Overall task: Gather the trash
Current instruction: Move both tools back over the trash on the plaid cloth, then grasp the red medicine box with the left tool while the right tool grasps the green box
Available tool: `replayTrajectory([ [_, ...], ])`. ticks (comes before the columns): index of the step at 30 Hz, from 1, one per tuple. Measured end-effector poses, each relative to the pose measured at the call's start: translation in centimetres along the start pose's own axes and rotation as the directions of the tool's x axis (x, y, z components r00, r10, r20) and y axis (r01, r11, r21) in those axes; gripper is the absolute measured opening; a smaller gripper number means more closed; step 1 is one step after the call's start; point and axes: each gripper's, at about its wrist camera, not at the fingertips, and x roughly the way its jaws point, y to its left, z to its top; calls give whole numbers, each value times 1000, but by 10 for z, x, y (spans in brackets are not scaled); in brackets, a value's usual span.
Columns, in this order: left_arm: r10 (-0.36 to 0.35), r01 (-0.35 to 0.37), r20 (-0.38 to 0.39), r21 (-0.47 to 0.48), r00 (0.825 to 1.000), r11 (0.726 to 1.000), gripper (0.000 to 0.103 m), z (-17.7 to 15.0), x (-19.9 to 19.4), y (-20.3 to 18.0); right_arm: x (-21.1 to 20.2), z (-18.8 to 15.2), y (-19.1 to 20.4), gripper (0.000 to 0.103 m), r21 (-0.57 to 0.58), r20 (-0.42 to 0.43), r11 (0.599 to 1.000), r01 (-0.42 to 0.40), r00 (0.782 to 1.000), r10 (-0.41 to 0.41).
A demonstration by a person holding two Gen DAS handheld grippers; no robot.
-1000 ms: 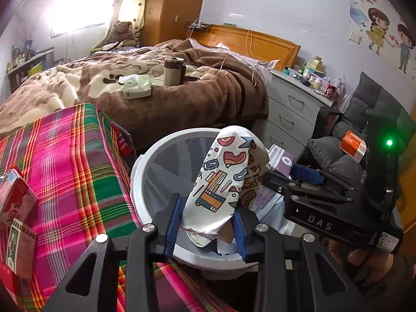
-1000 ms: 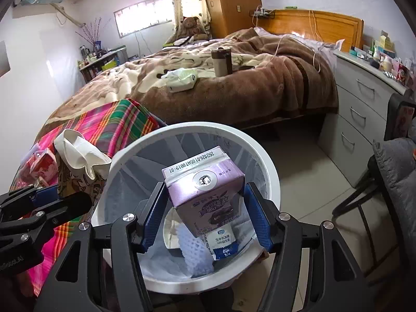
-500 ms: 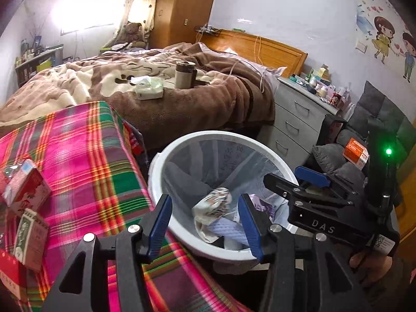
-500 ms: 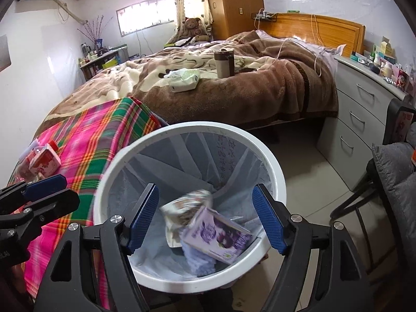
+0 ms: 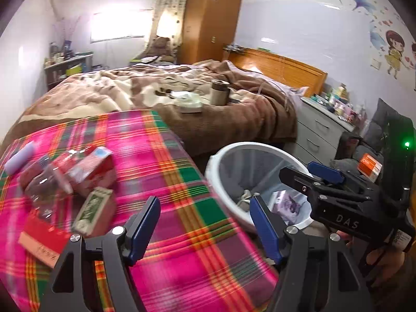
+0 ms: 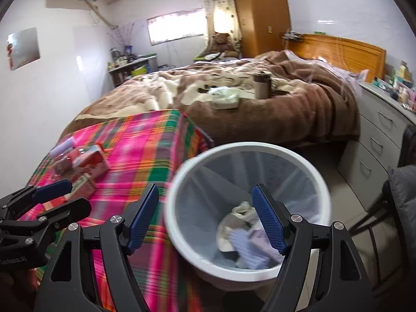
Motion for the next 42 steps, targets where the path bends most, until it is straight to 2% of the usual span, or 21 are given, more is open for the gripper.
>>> replayTrajectory([
  [5, 59, -58, 18, -45, 998, 997, 73, -9, -20, 32, 4, 1, 27, 76, -30, 2, 999, -42, 999, 42],
  [10, 118, -114, 39, -104, 992, 988, 79, -17, -39, 67, 7, 0, 51, 76, -31, -2, 996, -83, 997, 83],
  [12, 145, -138, 44, -135, 988, 981, 82, -21, -45, 83, 11, 0, 63, 76, -42, -8, 994, -105, 995, 104],
  [18, 215, -204, 32, -210, 976, 956, 83, -32, -59, 128, 23, -1, 97, 76, -79, -41, 985, -152, 988, 149],
  [25, 259, -252, -6, -260, 966, 932, 83, -45, -66, 169, 42, -3, 132, 76, -108, -95, 976, -187, 979, 178],
  [28, 296, -286, -5, -277, 955, 917, 83, -49, -70, 184, 49, -5, 145, 76, -109, -125, 973, -206, 973, 192],
  [32, 276, -270, -29, -328, 961, 905, 83, -55, -70, 207, 63, -6, 160, 76, -109, -170, 970, -216, 966, 196],
  [37, 258, -251, -32, -380, 966, 890, 83, -60, -71, 225, 81, -8, 178, 76, -133, -223, 974, -182, 963, 149],
  [42, 248, -257, -76, -413, 966, 874, 85, -65, -64, 238, 93, -9, 187, 76, -130, -259, 981, -144, 960, 107],
])
